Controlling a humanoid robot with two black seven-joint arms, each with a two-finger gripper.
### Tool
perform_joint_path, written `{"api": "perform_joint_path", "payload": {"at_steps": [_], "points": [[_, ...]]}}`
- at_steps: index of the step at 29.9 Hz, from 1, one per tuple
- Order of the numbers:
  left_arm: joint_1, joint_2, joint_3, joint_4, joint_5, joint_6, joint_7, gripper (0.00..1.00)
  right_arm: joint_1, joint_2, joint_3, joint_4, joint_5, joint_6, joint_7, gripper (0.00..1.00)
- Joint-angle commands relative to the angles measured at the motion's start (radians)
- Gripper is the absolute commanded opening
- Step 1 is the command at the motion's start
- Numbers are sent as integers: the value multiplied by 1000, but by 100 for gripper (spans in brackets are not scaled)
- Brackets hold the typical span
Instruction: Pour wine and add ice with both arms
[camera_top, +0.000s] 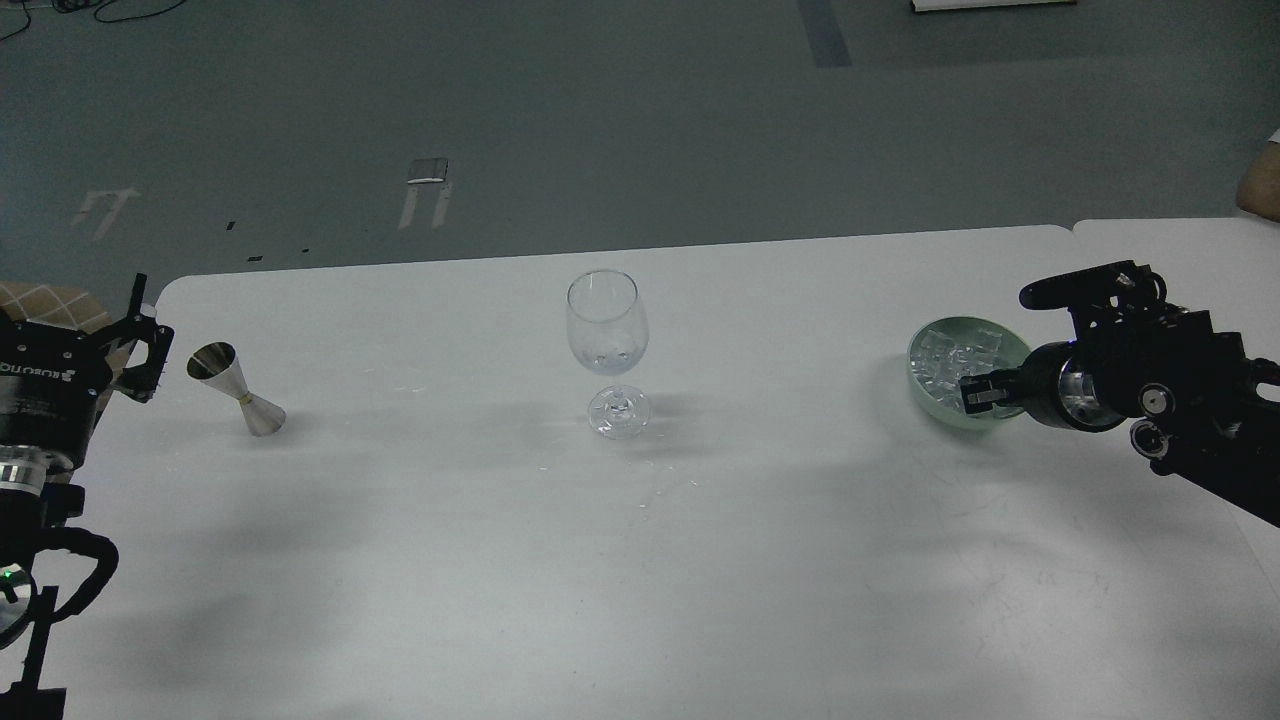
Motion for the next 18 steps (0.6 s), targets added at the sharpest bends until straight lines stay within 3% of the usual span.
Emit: {"api": "perform_joint_path", "payload": {"at_steps": [1, 5, 18], "points": [[-2, 1, 1, 0, 0, 0, 0, 98, 5, 0, 0, 0, 1, 0, -1, 16], [-2, -1, 1, 0, 0, 3, -1, 98, 2, 0, 0, 0, 6, 1, -9, 0], [-2, -2, 1, 1, 0, 0, -1, 98, 5, -9, 17, 9, 11, 24, -9, 0]]}}
